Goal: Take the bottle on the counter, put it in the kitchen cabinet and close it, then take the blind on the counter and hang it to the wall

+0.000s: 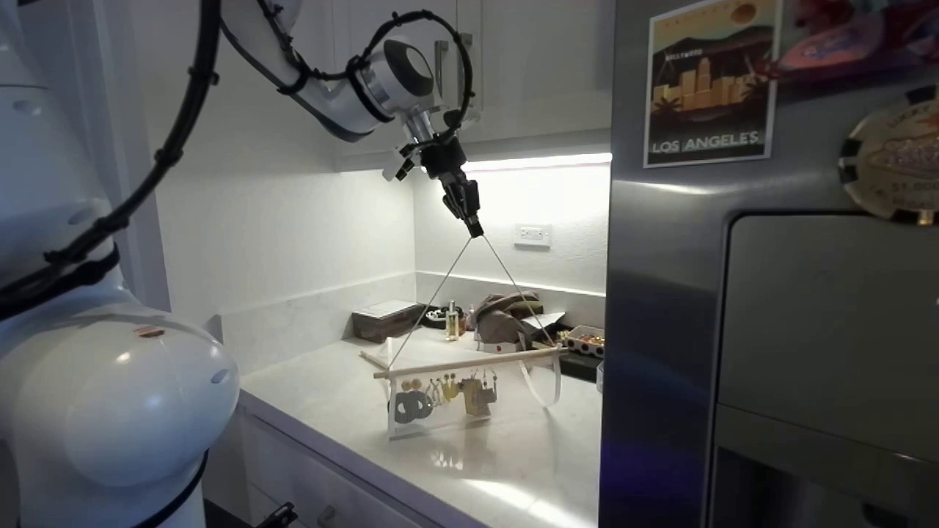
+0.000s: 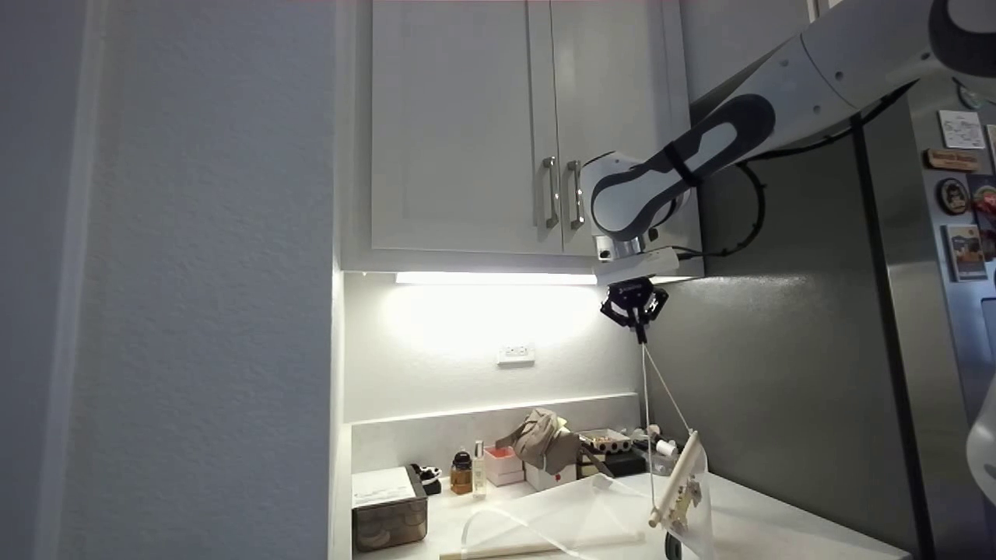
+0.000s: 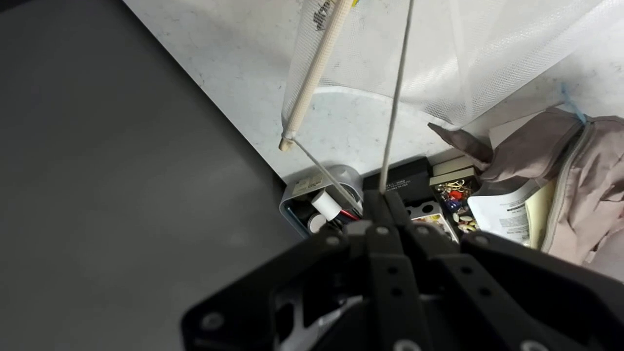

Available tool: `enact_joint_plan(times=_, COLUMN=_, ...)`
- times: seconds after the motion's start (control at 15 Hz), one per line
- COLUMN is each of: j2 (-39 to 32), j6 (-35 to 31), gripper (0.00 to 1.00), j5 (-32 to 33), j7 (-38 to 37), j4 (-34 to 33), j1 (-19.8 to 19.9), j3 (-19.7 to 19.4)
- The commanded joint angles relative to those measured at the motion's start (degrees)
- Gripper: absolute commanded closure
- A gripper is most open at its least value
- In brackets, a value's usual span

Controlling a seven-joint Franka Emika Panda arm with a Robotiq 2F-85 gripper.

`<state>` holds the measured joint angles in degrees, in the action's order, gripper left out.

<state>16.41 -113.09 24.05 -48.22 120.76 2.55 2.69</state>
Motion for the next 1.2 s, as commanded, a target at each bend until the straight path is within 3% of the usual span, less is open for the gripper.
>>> enact_joint_plan(times=0.0, j2=0.0, j6=0.1, gripper=0.99, j5=-0.3, j7=0.2, j4=-0.1, j1=0.8, j3=0.7)
enact_joint_plan(times=1.13, j2=-0.9, j6=0.1, gripper=1.00, j5=-0.2, j7=1.3, j4=-1.2, j1=1.0, j3=0.2)
